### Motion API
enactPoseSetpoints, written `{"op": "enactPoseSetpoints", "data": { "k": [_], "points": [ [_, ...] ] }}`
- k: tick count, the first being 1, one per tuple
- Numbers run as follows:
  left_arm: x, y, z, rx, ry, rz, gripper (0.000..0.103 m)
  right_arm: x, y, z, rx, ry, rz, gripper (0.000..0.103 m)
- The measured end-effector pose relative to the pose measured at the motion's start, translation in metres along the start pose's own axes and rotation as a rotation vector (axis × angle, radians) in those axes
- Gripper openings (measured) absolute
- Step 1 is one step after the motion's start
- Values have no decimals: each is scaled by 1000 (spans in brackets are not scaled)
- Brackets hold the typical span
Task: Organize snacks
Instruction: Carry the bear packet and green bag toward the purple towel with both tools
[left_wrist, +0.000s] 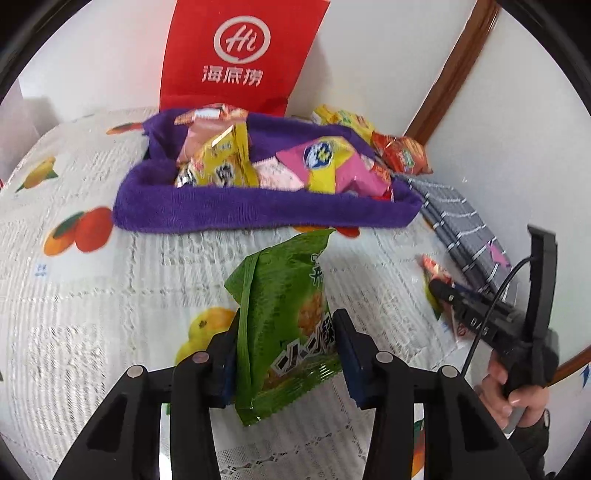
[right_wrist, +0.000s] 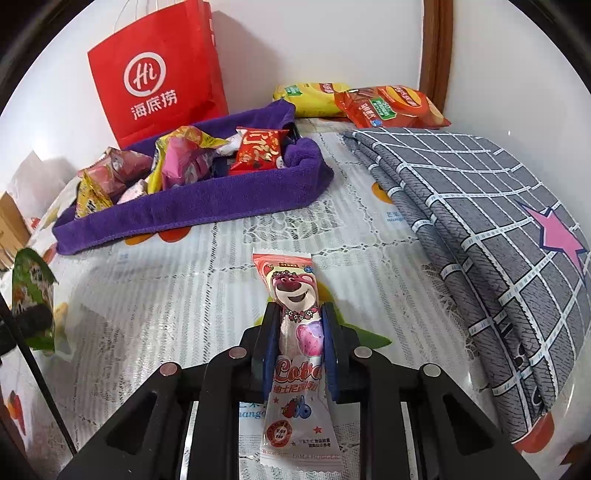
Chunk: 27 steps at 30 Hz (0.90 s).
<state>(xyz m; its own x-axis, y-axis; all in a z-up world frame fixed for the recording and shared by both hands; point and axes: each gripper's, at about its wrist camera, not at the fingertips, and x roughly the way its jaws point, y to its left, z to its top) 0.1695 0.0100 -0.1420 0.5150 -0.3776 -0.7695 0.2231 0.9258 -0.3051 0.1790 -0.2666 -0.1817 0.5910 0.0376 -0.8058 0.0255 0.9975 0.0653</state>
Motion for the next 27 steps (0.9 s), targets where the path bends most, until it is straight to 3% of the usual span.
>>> {"op": "enactPoseSetpoints", "data": {
  "k": [9, 13, 27],
  "points": [
    [-12, 0, 27, -2, -46, 33, 43, -10, -2, 9, 34, -53, 127, 19],
    [-19, -3, 44, 6, -88, 48, 43, -21, -2, 33, 56, -98, 177, 19],
    [-24, -5, 101, -2, -228, 73, 43, -41, 26, 132, 30, -238, 215, 19]
  ]
}}
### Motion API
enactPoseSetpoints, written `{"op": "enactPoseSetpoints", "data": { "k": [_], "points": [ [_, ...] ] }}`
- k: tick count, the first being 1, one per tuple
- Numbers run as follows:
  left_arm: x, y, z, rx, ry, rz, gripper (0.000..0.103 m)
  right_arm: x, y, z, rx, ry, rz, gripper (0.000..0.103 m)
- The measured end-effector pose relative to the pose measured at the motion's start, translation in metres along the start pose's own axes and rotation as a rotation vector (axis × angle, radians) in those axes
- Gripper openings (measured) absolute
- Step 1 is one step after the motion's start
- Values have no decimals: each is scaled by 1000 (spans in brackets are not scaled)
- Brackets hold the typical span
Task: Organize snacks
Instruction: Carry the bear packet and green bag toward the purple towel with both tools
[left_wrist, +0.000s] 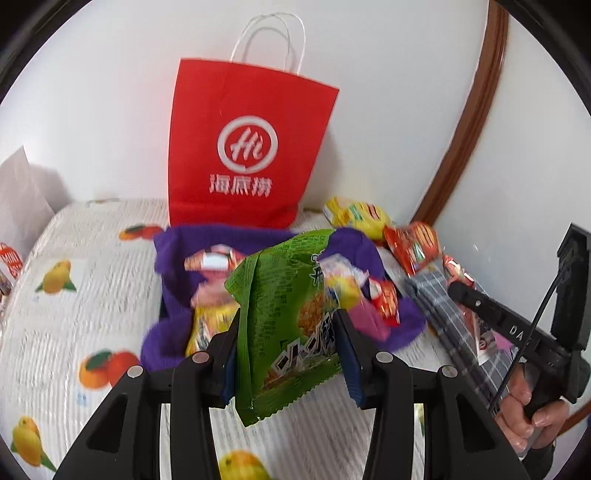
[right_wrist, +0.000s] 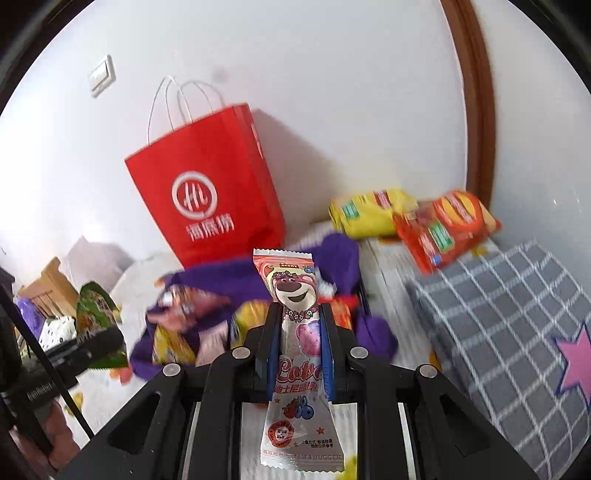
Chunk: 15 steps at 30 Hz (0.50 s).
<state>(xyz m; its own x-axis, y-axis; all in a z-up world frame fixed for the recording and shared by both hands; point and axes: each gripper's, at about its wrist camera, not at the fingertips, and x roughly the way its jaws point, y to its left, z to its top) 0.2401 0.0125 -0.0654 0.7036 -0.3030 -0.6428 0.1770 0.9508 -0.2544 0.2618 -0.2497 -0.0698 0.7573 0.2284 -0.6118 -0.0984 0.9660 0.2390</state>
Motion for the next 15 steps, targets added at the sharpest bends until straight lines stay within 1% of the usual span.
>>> {"op": "enactPoseSetpoints", "data": {
  "k": [3, 7, 9, 13, 14, 15],
  "points": [
    [5, 2, 16, -22, -34, 11, 43, 11, 6, 17, -4, -22, 7, 19],
    [15, 11, 29, -75, -60, -12, 43, 36, 9, 27, 1, -17, 32, 19],
    [21, 16, 28, -96, -70, -12, 43, 51, 8, 25, -5, -14, 24, 19],
    [28, 24, 16, -108, -86, 36, 43, 88, -10, 10, 37, 35, 36, 19],
    [30, 26, 14, -119, -79, 36, 43, 96, -16, 5, 52, 56, 36, 19],
    [31, 29, 12, -135, -76, 18, 43, 103, -20, 2, 63, 86, 32, 19]
  ]
}}
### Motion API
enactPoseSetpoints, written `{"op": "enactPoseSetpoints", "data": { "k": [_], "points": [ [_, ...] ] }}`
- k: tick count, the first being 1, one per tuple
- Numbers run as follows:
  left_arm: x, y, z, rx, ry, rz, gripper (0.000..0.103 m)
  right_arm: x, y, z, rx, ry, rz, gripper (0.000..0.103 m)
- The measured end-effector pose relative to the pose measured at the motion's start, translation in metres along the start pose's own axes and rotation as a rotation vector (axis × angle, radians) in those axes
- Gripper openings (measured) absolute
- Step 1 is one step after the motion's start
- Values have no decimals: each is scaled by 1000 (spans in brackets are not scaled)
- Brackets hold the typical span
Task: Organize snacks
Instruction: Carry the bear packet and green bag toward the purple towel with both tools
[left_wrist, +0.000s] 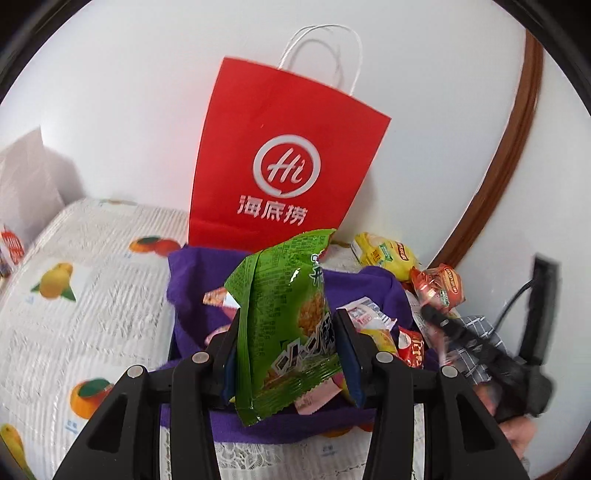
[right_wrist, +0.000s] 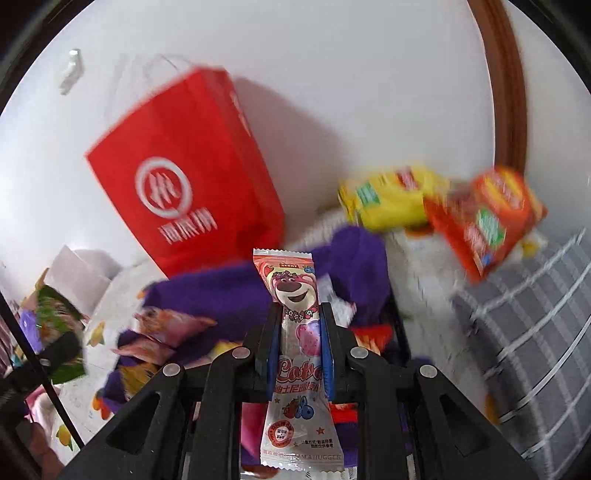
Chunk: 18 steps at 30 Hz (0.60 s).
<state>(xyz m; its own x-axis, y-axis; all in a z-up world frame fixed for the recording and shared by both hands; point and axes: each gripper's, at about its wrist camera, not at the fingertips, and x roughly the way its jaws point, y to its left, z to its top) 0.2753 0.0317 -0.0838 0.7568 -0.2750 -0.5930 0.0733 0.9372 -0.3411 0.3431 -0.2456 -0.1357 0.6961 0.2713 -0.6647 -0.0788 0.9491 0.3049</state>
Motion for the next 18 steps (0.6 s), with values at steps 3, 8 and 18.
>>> {"op": "enactPoseSetpoints", "data": {
  "k": [3, 8, 18],
  "points": [
    [4, 7, -1, -49, 32, -40, 43, 8, -4, -5, -2, 13, 12, 19],
    [6, 3, -6, -36, 33, -33, 43, 8, 9, -10, -53, 1, 51, 20],
    [8, -16, -15, 34, 47, -23, 43, 17, -6, -12, -5, 1, 39, 25]
  ]
}}
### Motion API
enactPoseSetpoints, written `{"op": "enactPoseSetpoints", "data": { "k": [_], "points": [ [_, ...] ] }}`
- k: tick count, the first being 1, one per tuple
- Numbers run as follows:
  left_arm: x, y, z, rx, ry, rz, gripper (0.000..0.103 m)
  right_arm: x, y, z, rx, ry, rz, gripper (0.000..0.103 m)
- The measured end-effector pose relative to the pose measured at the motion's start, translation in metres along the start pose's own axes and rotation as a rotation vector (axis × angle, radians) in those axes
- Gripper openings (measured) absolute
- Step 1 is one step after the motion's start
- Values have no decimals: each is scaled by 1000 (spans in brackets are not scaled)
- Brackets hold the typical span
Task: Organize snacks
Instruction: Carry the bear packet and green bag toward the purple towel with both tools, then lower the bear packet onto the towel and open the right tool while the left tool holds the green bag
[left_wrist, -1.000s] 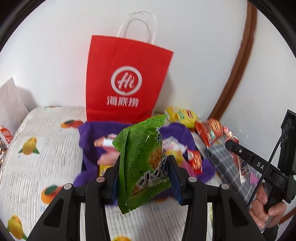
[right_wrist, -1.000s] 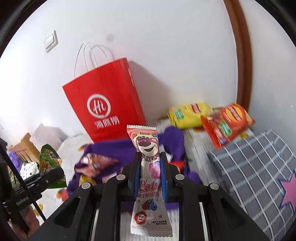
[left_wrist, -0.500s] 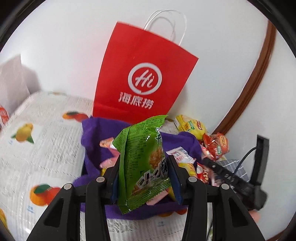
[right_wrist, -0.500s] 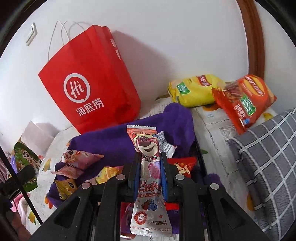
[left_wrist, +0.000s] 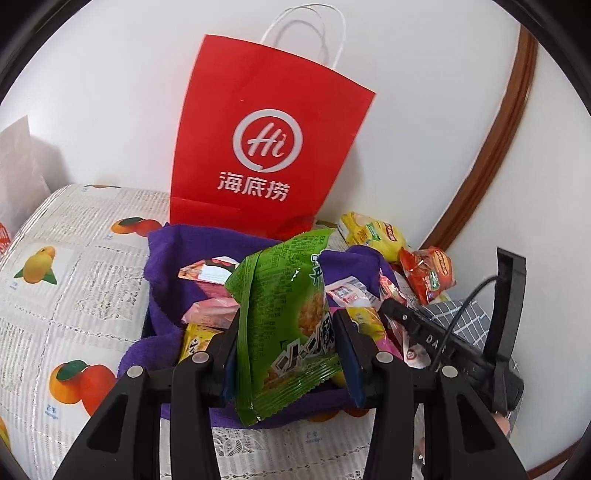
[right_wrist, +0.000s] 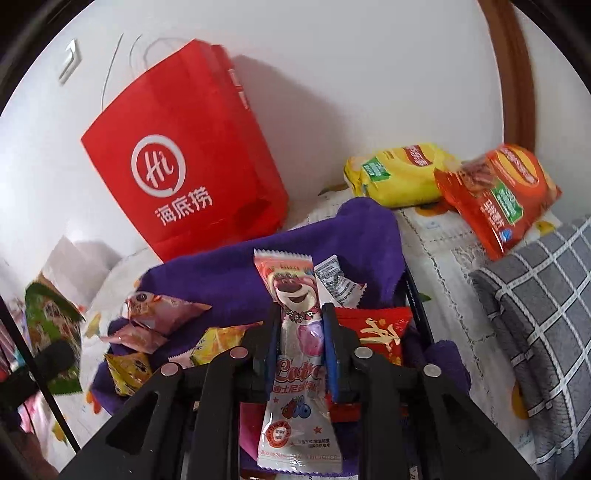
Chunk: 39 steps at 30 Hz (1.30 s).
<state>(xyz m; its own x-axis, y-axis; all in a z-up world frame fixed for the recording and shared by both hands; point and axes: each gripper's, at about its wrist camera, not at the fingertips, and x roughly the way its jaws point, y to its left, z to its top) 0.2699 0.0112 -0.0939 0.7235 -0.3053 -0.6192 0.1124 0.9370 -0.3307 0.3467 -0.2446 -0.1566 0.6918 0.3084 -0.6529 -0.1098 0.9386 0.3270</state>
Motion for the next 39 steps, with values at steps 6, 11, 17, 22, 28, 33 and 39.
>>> {"op": "enactPoseSetpoints", "data": {
  "k": [6, 11, 17, 22, 28, 33, 39],
  "points": [
    [3, -9, -4, 24, 18, -1, 43, 7, -1, -1, -10, 25, -14, 31],
    [5, -12, -5, 38, 22, -5, 43, 3, -1, 0, -9, 7, 7, 45],
    [8, -11, -6, 34, 34, -1, 43, -1, -7, 2, 20, 2, 19, 48],
    [9, -11, -6, 33, 35, 0, 43, -3, -9, 3, 31, 3, 30, 48],
    [10, -10, -6, 29, 45, 0, 43, -1, -8, 3, 24, 14, 27, 48],
    [11, -11, -6, 29, 49, 1, 43, 3, -7, 2, 21, 30, 14, 49],
    [12, -10, -6, 24, 50, 0, 43, 3, -10, 2, 34, 31, 18, 49]
  ]
}}
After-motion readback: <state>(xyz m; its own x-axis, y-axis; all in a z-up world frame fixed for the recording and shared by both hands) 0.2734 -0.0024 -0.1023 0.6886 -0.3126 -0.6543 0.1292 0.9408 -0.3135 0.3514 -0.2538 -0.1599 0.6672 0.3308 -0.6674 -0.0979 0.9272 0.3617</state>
